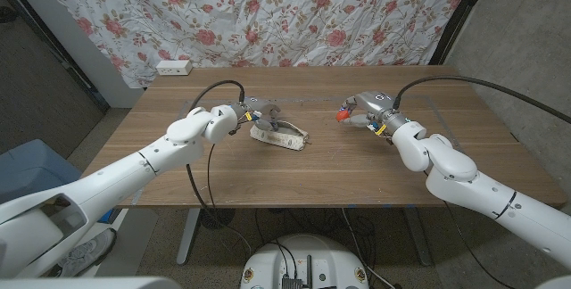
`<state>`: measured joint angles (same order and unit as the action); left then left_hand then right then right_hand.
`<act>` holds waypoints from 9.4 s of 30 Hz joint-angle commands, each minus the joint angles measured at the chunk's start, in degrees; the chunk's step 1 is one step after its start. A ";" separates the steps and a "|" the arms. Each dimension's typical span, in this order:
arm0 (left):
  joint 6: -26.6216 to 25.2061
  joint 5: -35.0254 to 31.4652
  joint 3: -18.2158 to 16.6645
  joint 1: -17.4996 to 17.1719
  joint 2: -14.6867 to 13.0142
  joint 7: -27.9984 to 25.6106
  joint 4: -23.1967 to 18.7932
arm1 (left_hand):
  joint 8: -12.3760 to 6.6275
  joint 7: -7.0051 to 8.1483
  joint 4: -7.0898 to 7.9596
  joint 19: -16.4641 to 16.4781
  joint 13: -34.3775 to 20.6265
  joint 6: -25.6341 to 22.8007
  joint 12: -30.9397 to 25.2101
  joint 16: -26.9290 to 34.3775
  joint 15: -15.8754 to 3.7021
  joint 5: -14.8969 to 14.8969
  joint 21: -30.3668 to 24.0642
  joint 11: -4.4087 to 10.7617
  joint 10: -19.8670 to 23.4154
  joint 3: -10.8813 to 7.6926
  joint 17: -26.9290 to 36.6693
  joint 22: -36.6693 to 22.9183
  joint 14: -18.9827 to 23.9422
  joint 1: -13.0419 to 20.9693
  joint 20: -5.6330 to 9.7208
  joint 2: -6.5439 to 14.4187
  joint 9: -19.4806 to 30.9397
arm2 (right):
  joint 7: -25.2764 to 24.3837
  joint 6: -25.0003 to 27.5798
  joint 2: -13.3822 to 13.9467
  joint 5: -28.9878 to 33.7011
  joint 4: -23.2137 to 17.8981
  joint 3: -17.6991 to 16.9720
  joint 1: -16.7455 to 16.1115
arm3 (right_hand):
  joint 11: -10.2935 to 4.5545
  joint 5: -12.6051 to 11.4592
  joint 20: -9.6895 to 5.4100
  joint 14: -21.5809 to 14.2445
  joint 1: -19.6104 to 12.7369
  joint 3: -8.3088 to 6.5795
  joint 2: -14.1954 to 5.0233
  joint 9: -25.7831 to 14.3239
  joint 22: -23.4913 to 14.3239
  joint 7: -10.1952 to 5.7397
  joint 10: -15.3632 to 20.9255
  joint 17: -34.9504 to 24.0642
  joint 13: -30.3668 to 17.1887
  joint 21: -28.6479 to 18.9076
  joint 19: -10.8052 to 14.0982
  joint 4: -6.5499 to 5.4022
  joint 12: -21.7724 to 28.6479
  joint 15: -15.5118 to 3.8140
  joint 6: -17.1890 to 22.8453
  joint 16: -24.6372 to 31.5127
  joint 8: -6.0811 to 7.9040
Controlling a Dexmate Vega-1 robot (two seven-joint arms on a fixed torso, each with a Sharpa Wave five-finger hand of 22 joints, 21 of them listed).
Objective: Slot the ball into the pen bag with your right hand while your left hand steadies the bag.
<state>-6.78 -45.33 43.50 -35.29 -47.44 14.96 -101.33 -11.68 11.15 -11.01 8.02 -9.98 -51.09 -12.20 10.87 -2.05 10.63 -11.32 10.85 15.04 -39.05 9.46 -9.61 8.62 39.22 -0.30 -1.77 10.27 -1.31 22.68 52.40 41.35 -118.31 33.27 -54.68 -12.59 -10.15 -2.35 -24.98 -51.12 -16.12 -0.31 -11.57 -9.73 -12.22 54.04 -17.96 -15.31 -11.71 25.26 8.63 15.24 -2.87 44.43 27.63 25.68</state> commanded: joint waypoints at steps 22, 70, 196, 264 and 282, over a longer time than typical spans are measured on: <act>0.59 1.67 -2.06 -1.79 -2.58 1.62 -1.69 | 1.00 -0.46 0.37 1.50 -0.15 1.78 0.40 0.04 -5.10 0.17 -0.24 0.32 0.86 1.52 0.24 -0.16 1.72 1.74 0.18 -0.99 0.22 | -0.62 -2.47 -2.26 -0.99 1.62 1.43 2.77 | -0.02 -0.32 0.26 -0.32 -0.26 0.31 -0.66 -0.17 -0.30 -0.29 0.75 -0.17 -0.39 0.01 0.88 0.06 -0.16 -8.32 0.95 0.57 0.15; 3.62 2.28 -0.20 1.88 -0.74 4.02 1.62 | 1.78 -0.55 0.99 0.79 -0.20 7.44 1.26 -0.61 -4.96 0.19 0.47 -0.07 -0.77 4.45 0.33 -0.23 0.84 1.87 0.47 -2.08 0.27 | 3.12 -13.20 -7.98 -1.84 6.70 6.40 11.01 | -0.04 -0.37 0.51 -0.03 -0.66 0.59 -0.63 -0.18 -0.31 -0.30 0.86 -0.14 -0.59 0.23 0.38 0.29 -0.37 -8.29 1.00 0.62 -0.06; 4.72 2.54 -1.97 -0.14 -2.56 4.69 -0.87 | 1.09 -0.24 1.36 -0.04 -0.19 9.07 1.05 -0.44 -4.75 0.33 0.49 -0.37 -1.56 8.12 0.35 -0.26 0.31 0.56 0.26 -1.41 0.19 | 8.64 -18.77 -18.29 0.48 18.68 17.65 20.72 | 0.04 -0.02 1.57 0.08 -0.34 2.58 1.17 -0.19 -0.33 0.12 -1.25 -0.04 -0.11 0.22 0.30 0.36 -2.48 -7.93 -3.23 0.89 -2.94; 1.05 4.18 -4.57 -2.53 -4.14 3.01 -3.90 | 0.82 -0.44 1.49 0.55 -0.18 7.91 0.64 -0.25 -5.04 0.29 0.26 -0.06 -0.08 9.19 0.33 -0.29 1.30 0.15 0.18 0.11 0.20 | 6.61 -14.94 -14.76 -3.28 12.96 12.21 16.86 | 0.23 -0.26 2.68 1.75 3.27 4.05 1.25 -0.27 -0.36 0.80 -7.25 0.33 -0.78 0.33 -0.45 -1.25 -3.17 -7.86 -8.36 -0.67 -6.05; -0.31 10.96 -7.55 -4.09 -4.57 2.92 -4.84 | 0.95 -1.32 1.43 1.69 -0.21 7.50 0.01 0.08 -5.36 0.23 -0.05 0.29 2.38 9.55 0.31 -0.32 3.00 0.09 0.65 0.85 0.25 | 2.36 -15.62 -14.13 -7.61 14.00 9.37 14.95 | 0.47 -0.10 3.64 1.78 4.23 4.22 0.71 -0.26 -0.36 0.76 -8.51 0.24 -0.57 0.30 -0.43 -1.53 -3.57 -7.77 -7.99 -0.72 -6.08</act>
<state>-5.76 -38.94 38.02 -38.33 -52.07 17.72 -105.74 -10.60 10.13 -9.44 8.83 -9.98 -43.31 -11.71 10.42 -2.35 10.62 -10.95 11.13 16.62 -29.73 9.60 -9.74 10.96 39.08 0.32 -1.49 10.25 4.10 8.11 38.10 37.42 -105.30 44.55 -38.38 -12.08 -10.18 1.05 -23.54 -47.27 -11.88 0.51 -11.73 -10.00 -11.37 46.32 -17.42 -15.84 -11.48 24.74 7.33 11.90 -2.45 35.82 26.78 19.69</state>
